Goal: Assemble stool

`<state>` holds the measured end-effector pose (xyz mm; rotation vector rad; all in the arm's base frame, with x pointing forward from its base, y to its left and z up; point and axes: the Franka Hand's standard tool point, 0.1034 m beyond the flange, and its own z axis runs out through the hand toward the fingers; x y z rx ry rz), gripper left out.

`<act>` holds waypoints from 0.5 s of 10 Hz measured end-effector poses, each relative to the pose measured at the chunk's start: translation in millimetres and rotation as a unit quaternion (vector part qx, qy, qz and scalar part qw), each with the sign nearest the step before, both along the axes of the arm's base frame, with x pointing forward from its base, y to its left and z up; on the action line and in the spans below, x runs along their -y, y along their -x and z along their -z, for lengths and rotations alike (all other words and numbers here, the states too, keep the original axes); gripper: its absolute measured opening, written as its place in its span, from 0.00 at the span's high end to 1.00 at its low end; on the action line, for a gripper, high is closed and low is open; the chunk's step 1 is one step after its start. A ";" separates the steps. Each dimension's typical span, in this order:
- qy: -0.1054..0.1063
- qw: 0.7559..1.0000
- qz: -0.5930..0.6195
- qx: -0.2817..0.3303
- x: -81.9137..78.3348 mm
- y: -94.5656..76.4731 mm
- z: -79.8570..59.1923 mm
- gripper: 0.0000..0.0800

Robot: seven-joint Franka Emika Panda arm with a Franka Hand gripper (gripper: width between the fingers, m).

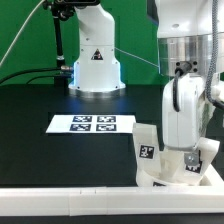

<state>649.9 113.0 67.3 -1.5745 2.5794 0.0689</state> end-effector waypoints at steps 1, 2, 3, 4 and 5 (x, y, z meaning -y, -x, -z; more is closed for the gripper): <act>-0.001 1.000 0.004 0.000 0.1 0.0 0.0 0.58; -0.005 0.999 0.044 0.002 1.0 -0.1 0.2 0.58; -0.004 0.998 0.062 0.018 0.3 1.8 0.9 0.58; 0.002 0.996 0.074 0.043 -1.5 3.2 1.2 0.58; -0.001 0.993 0.092 0.075 -2.4 4.3 0.8 0.58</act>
Offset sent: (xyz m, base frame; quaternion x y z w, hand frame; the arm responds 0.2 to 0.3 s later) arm -0.0210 -0.0097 -0.0108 0.1163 0.0237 0.4397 0.8903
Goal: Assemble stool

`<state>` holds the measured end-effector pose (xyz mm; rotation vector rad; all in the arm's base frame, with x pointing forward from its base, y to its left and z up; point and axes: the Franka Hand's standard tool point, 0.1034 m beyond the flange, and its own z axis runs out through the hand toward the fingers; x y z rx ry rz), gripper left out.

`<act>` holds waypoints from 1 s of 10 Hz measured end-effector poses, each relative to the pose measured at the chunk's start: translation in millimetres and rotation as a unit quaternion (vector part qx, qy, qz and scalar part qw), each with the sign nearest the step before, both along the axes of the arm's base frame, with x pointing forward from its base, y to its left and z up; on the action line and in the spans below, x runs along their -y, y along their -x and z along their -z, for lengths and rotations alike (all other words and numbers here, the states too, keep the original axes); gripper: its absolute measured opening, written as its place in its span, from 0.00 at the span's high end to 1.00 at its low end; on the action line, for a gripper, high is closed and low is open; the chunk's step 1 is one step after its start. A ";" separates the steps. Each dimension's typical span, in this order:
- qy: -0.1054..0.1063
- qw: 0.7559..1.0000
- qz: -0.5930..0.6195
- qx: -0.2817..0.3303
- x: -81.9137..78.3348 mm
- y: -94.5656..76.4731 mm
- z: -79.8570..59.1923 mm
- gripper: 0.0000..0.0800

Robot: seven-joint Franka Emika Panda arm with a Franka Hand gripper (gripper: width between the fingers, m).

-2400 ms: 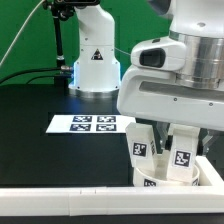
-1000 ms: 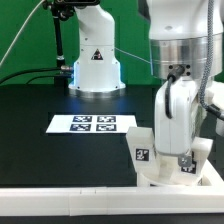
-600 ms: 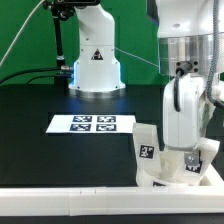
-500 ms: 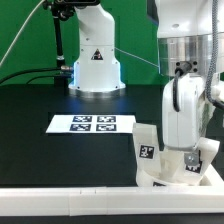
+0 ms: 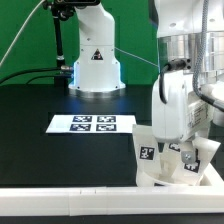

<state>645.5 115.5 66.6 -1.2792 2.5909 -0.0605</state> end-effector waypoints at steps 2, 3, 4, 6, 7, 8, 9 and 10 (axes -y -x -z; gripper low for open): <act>0.000 1.000 0.017 0.020 -0.6 1.1 -0.8 0.58; 0.001 1.000 0.014 0.020 -0.6 1.2 -0.8 0.58; 0.003 1.000 0.005 0.020 -0.9 1.3 -0.8 0.58; 0.008 1.000 -0.009 0.021 -0.7 1.5 -0.2 0.32; 0.013 0.999 -0.029 0.021 -4.0 2.0 -0.3 0.32; 0.017 0.998 -0.064 0.021 -14.1 3.8 -1.7 0.21; 0.023 0.993 -0.117 0.025 -17.3 4.2 -7.2 0.21; 0.029 0.984 -0.172 0.023 -22.9 8.5 -12.1 0.19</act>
Offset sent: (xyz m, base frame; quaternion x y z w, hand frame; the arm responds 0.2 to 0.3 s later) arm 0.0000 0.0000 0.0000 0.0000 0.0000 0.1296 0.9916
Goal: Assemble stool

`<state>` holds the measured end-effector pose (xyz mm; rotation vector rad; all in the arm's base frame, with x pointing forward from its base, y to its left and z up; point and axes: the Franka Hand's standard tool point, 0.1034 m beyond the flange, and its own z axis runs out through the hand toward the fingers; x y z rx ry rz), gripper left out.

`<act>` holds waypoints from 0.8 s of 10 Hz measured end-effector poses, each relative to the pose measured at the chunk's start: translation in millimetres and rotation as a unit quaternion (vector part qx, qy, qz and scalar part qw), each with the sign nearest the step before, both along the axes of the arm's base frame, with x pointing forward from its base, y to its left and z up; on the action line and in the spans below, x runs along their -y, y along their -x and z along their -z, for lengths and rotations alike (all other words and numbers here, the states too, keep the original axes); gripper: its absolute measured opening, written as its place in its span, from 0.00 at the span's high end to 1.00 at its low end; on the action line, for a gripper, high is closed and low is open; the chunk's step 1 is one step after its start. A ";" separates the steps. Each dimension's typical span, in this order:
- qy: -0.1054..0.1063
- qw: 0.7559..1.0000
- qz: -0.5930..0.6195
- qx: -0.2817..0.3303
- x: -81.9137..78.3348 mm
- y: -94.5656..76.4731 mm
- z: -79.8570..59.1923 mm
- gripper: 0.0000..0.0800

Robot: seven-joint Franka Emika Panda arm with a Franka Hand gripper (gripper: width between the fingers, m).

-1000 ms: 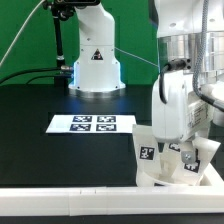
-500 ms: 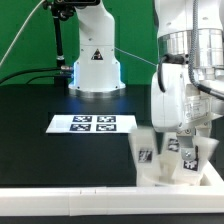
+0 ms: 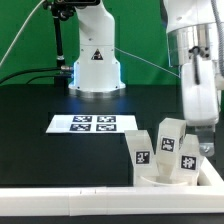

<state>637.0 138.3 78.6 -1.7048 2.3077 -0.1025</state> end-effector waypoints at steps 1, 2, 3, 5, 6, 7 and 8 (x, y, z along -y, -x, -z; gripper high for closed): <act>0.009 0.997 -0.073 -0.009 0.0 -5.9 -15.4 0.19; 0.030 0.988 -0.152 0.005 2.3 -11.5 -26.1 0.19; 0.049 0.974 -0.219 0.011 3.1 -11.8 -27.9 0.19; 0.066 0.965 -0.253 0.019 1.7 -11.7 -27.2 0.19; 0.077 0.953 -0.291 0.023 3.9 -12.3 -27.3 0.19; 0.090 0.941 -0.324 0.025 4.7 -13.1 -28.0 0.19; 0.107 0.910 -0.399 0.009 4.3 -13.5 -32.0 0.19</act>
Offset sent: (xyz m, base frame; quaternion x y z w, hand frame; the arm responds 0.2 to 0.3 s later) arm -0.0097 0.0047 0.0074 0.0245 0.0366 -0.1428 0.9888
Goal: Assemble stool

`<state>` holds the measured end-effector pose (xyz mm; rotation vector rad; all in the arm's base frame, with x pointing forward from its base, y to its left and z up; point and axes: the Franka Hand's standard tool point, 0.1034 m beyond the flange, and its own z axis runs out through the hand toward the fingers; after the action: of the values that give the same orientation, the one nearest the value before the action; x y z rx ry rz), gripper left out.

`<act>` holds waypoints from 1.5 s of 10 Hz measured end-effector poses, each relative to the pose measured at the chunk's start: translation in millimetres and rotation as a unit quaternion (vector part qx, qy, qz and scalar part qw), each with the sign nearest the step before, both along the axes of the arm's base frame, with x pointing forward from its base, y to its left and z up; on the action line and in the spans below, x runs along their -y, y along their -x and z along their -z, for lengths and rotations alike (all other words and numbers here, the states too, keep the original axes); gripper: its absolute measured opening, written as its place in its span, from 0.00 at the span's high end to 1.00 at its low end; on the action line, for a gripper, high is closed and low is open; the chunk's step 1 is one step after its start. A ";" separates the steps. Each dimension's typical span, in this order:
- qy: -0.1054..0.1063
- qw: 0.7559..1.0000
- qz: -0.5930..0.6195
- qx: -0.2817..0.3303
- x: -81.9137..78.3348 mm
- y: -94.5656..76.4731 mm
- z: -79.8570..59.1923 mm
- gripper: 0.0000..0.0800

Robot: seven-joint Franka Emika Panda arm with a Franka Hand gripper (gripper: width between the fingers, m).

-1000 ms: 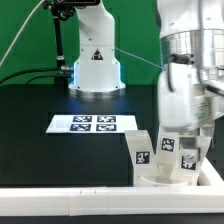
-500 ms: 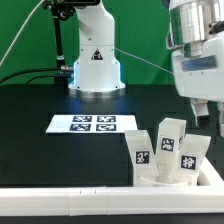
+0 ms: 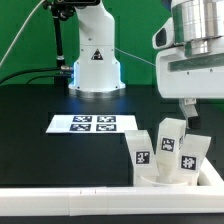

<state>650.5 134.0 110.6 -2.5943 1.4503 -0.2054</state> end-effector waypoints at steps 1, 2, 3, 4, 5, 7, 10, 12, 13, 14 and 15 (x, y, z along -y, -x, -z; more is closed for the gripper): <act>0.035 0.990 -0.139 0.003 3.9 -8.1 -9.0 0.19; 0.052 0.973 -0.224 0.004 5.8 -8.8 -9.3 0.19; 0.061 0.963 -0.264 0.005 3.6 -5.9 -6.2 0.19; 0.079 0.951 -0.298 0.022 10.0 -5.6 -4.6 0.19; 0.089 0.941 -0.324 0.021 12.4 -6.0 -4.8 0.19; 0.107 0.918 -0.380 0.021 15.2 -6.6 -4.9 0.19; 0.176 0.752 -0.635 -0.022 9.2 -2.3 -0.1 0.19; 0.178 0.691 -0.699 -0.042 9.1 -0.8 1.1 0.19; 0.186 0.674 -0.713 -0.046 14.8 -1.9 0.5 0.19; 0.193 0.647 -0.736 -0.051 17.1 -2.3 0.4 0.19; 0.196 0.631 -0.749 -0.053 18.9 -2.6 0.3 0.19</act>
Offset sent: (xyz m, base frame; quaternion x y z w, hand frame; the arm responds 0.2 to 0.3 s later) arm -0.0243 0.0004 -0.0114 0.0958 0.0344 -0.1594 0.9819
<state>653.2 115.1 110.4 -3.1098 -1.1801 -0.1072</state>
